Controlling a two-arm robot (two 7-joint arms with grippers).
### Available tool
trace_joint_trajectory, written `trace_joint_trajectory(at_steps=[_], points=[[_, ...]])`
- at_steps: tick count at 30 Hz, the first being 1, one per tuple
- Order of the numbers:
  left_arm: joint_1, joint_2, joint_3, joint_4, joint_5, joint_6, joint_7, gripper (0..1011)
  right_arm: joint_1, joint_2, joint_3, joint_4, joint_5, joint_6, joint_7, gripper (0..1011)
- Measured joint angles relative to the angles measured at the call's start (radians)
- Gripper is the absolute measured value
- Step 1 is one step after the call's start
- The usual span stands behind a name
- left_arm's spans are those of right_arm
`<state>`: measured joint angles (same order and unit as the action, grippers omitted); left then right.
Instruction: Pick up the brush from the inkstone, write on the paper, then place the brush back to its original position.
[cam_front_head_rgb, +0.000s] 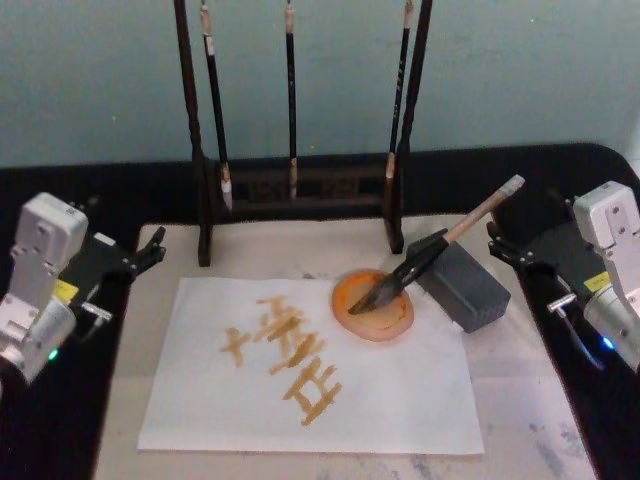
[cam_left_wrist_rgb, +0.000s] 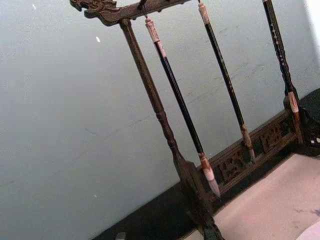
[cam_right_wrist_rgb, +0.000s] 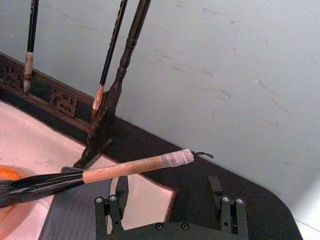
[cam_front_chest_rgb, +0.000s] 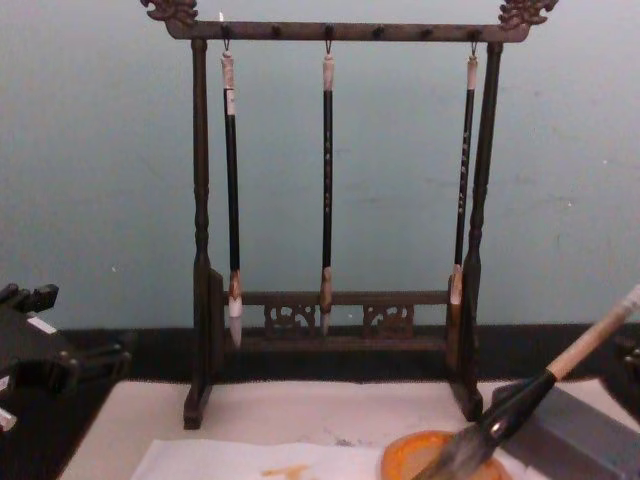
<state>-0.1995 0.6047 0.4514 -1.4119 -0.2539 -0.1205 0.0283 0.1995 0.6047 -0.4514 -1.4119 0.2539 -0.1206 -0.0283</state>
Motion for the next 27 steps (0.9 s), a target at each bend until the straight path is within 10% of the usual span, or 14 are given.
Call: trace_joint_trajectory(at_steps=[27], points=[[0.000, 0.000, 0.000, 0.000, 0.000, 0.000, 0.000, 1010, 0.000, 0.000, 0.000, 0.000, 0.000, 0.000, 0.000, 1000]])
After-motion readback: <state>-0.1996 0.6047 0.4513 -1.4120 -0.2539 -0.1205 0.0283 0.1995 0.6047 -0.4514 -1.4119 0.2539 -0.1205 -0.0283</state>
